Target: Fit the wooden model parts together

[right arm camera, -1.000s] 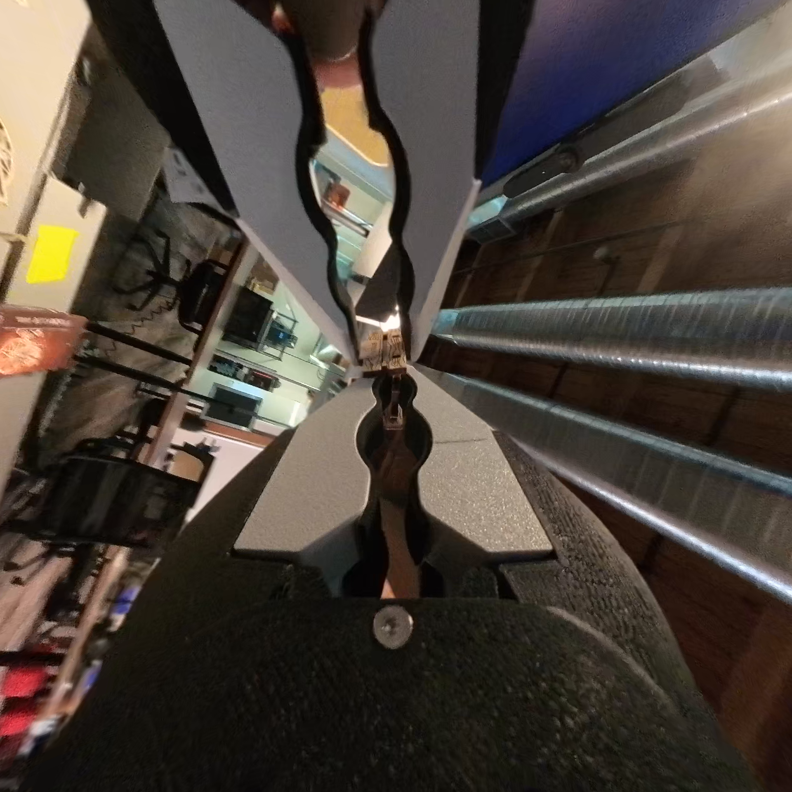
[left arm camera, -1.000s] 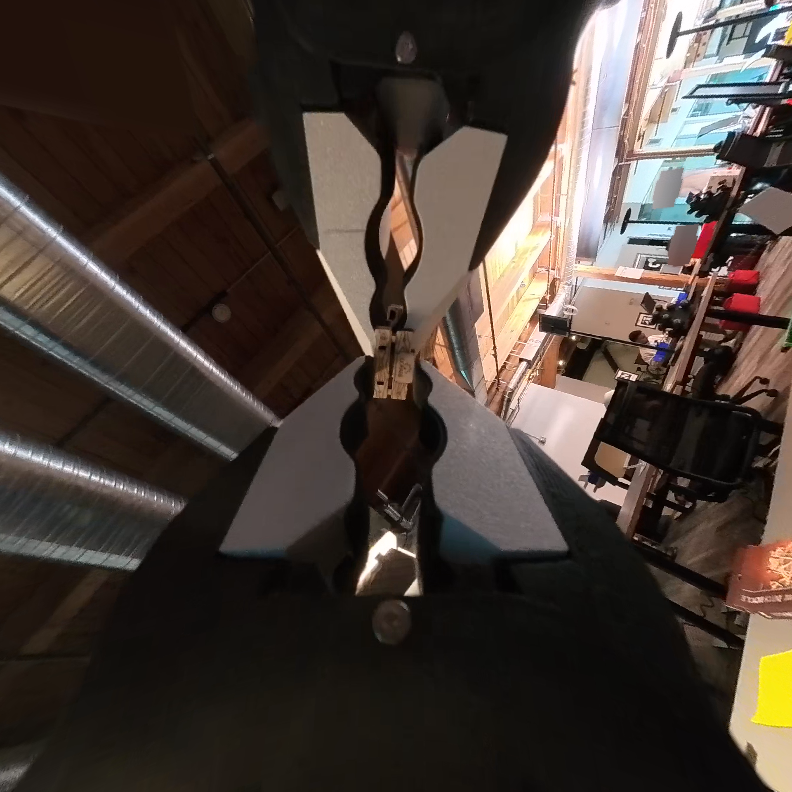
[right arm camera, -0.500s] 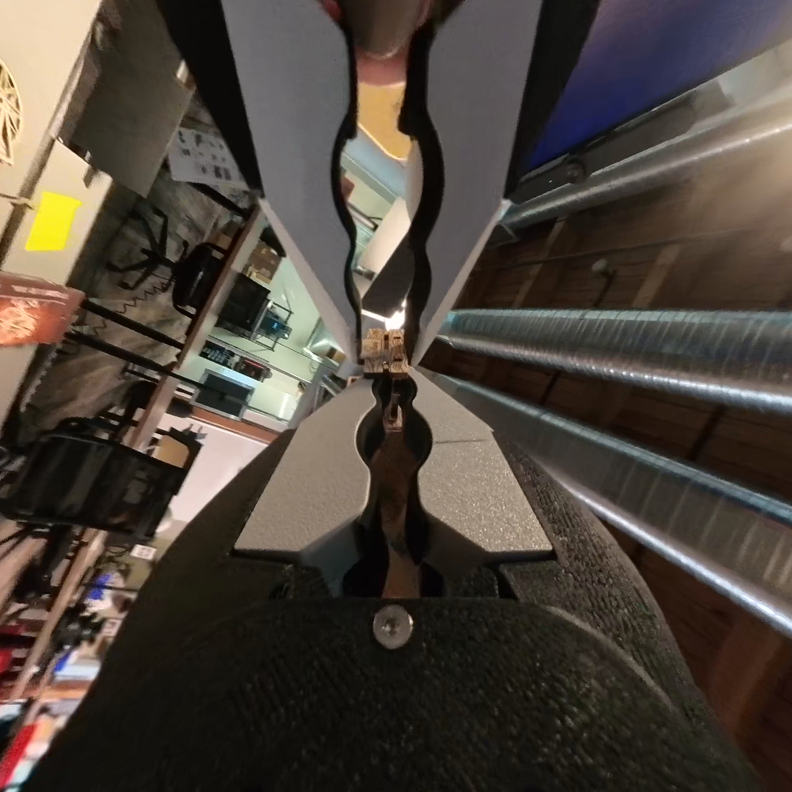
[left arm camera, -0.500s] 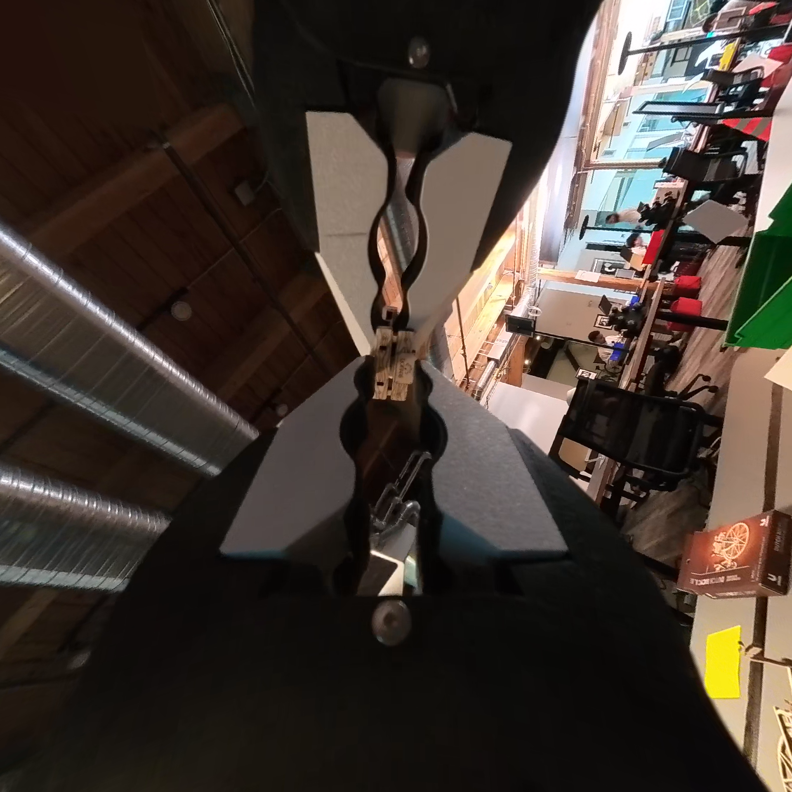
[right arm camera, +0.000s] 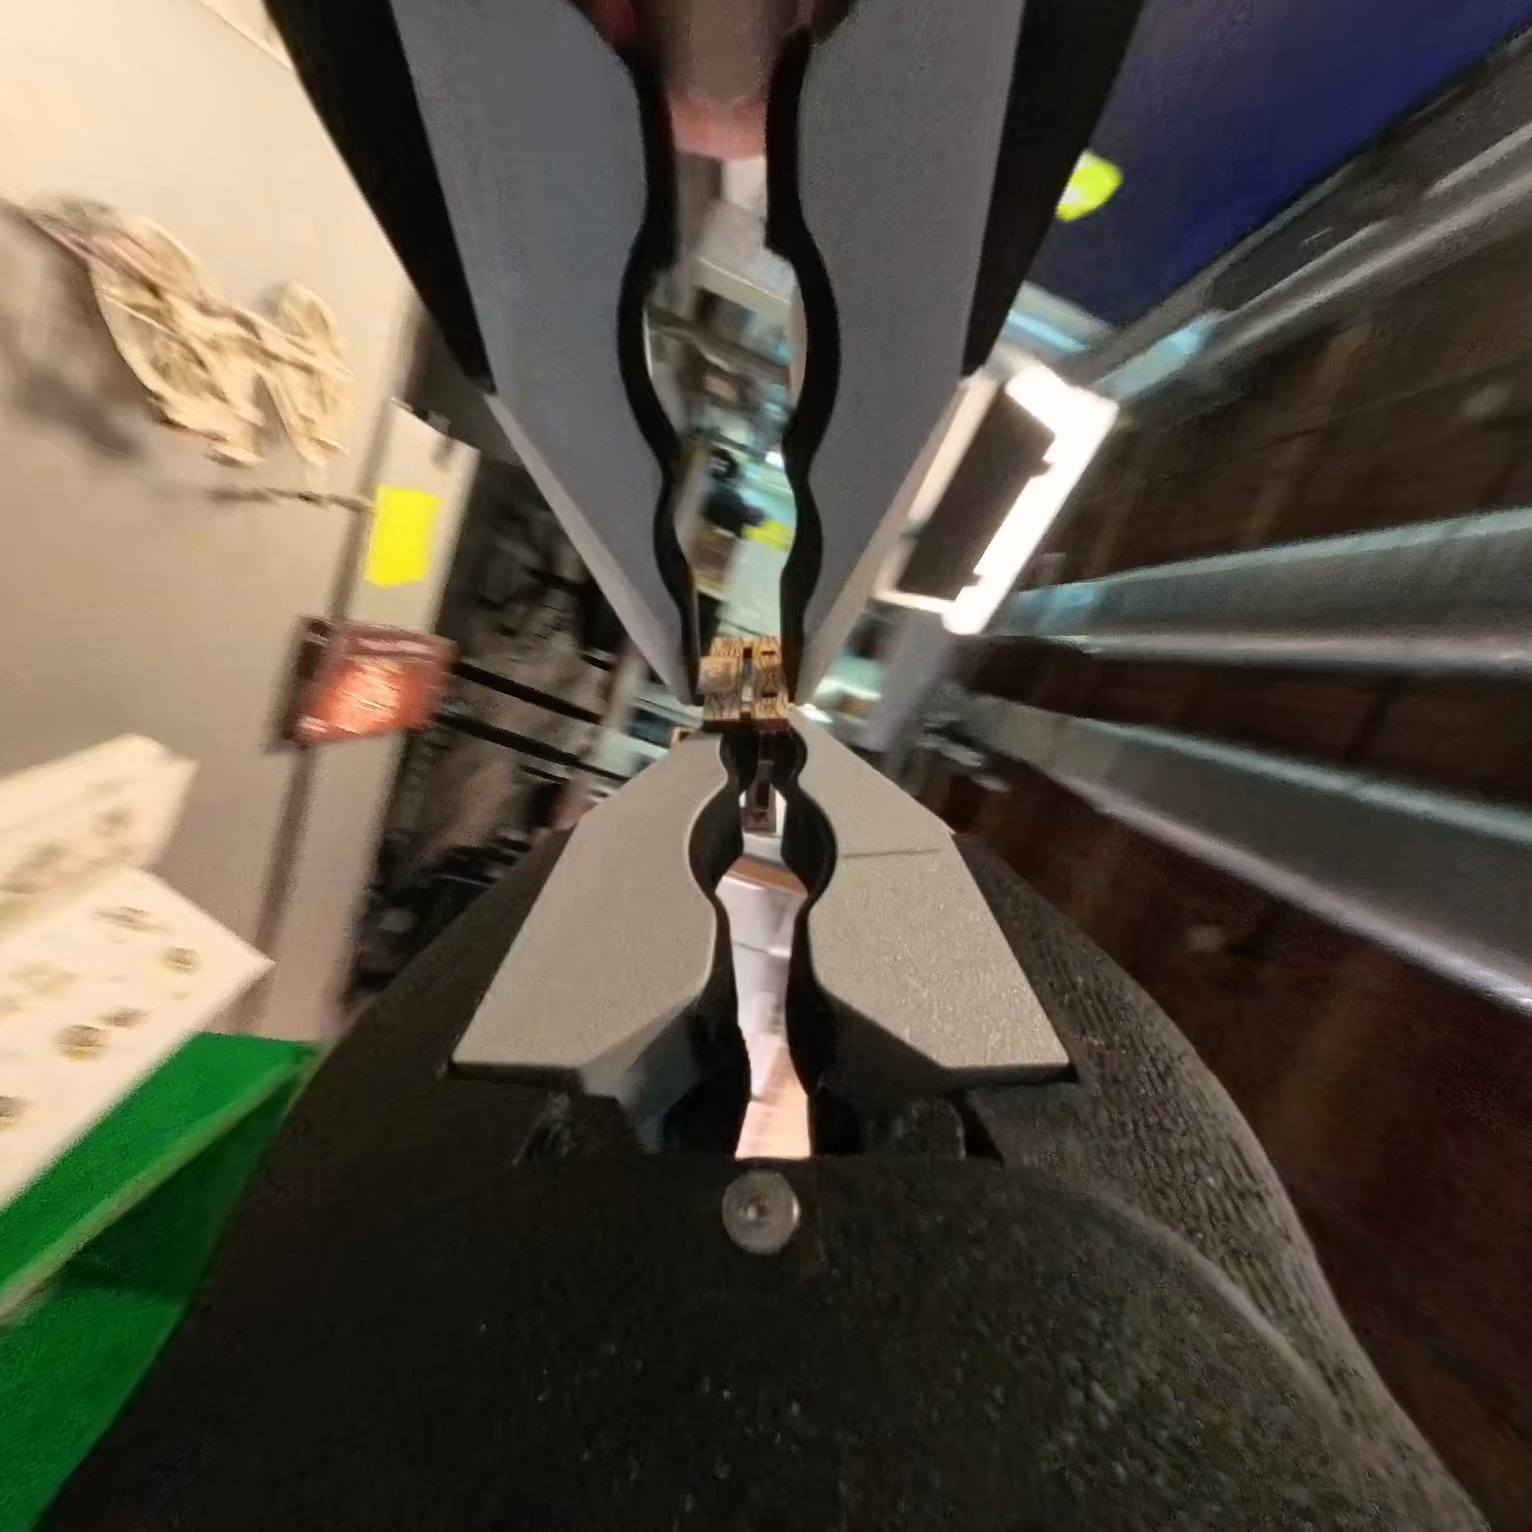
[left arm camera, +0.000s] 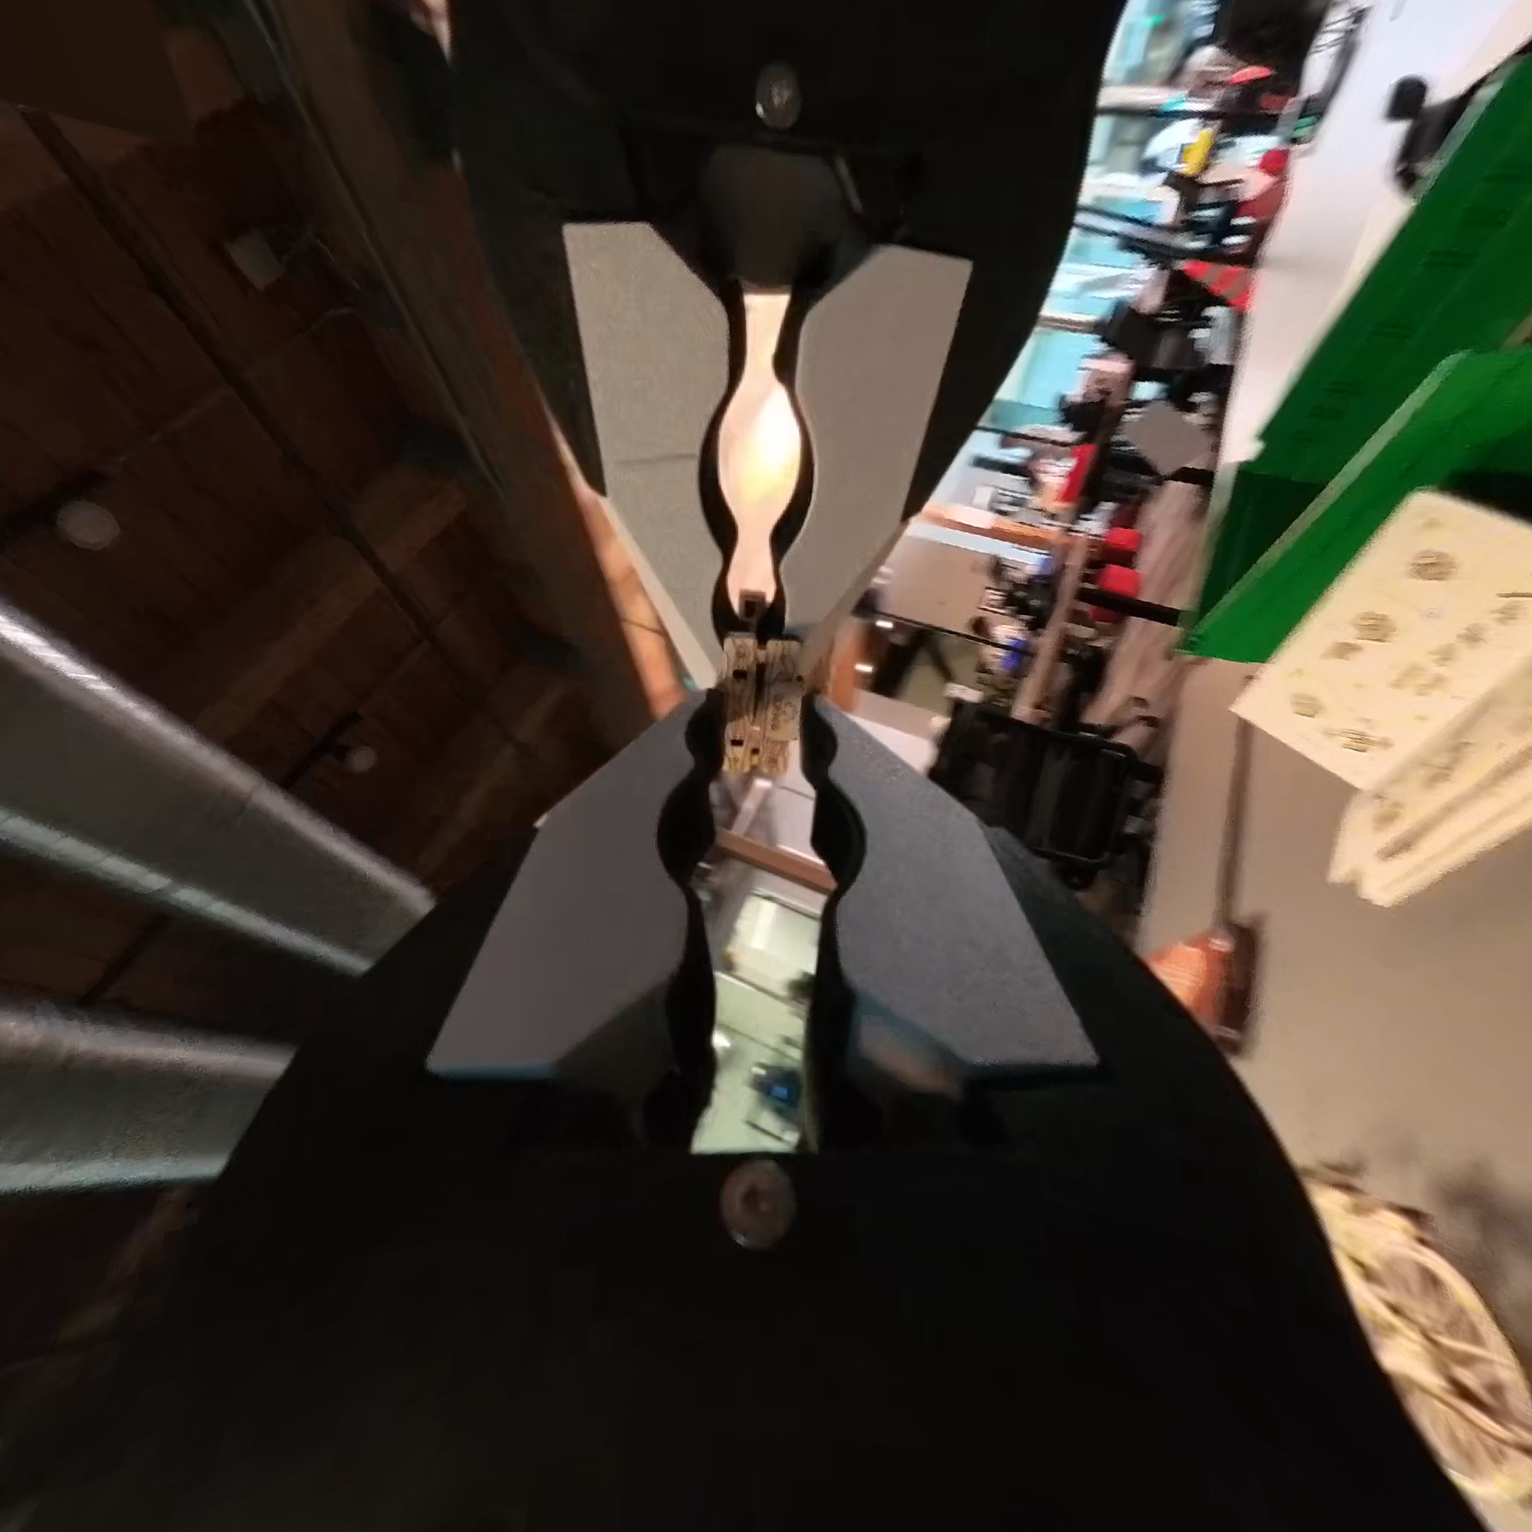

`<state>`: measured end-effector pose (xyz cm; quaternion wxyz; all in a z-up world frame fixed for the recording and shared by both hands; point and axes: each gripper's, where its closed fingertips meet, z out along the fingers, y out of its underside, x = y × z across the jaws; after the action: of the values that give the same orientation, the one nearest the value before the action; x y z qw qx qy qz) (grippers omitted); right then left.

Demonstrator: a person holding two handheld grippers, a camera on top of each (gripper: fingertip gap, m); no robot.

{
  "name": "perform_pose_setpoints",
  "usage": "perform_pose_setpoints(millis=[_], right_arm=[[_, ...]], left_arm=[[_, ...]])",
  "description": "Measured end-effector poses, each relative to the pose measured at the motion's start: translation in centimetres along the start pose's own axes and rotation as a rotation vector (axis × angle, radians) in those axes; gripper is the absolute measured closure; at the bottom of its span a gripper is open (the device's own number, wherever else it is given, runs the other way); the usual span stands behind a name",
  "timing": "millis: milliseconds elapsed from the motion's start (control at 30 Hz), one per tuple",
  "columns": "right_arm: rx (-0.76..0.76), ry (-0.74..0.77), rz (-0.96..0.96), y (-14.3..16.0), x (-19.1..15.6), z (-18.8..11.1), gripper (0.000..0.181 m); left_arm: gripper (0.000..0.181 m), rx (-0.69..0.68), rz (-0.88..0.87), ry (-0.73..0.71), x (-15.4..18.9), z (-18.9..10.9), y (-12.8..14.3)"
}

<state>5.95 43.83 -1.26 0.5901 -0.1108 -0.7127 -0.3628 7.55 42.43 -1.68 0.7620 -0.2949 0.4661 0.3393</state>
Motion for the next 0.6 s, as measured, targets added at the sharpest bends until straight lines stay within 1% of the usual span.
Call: perform_pose_setpoints(millis=[100,200,267,333,467,600], right_arm=[[0.047,-0.169,0.249,1.3,-4.9,1.4,0.181],[0.070,-0.309,0.447,1.7,-10.8,2.6,0.181],[0.077,-0.348,0.573,1.4,-14.1,3.4,0.181],[0.086,-0.350,0.679,0.8,-16.8,4.2,0.181],[0.111,-0.355,0.879,-1.5,-20.5,6.0,0.181],[0.152,-0.364,1.093,-3.7,-21.4,7.6,0.181]], left_arm=[[0.164,-0.075,-0.114,0.210,4.4,1.3,1.6],[0.164,-0.136,-0.219,0.452,10.0,1.9,3.0],[0.164,-0.181,-0.258,0.589,13.2,1.6,4.1],[0.164,-0.215,-0.260,0.695,15.8,1.0,5.1],[0.164,-0.312,-0.234,0.906,19.4,-1.1,7.5],[0.164,-0.398,-0.273,1.025,20.1,-3.1,9.3]])
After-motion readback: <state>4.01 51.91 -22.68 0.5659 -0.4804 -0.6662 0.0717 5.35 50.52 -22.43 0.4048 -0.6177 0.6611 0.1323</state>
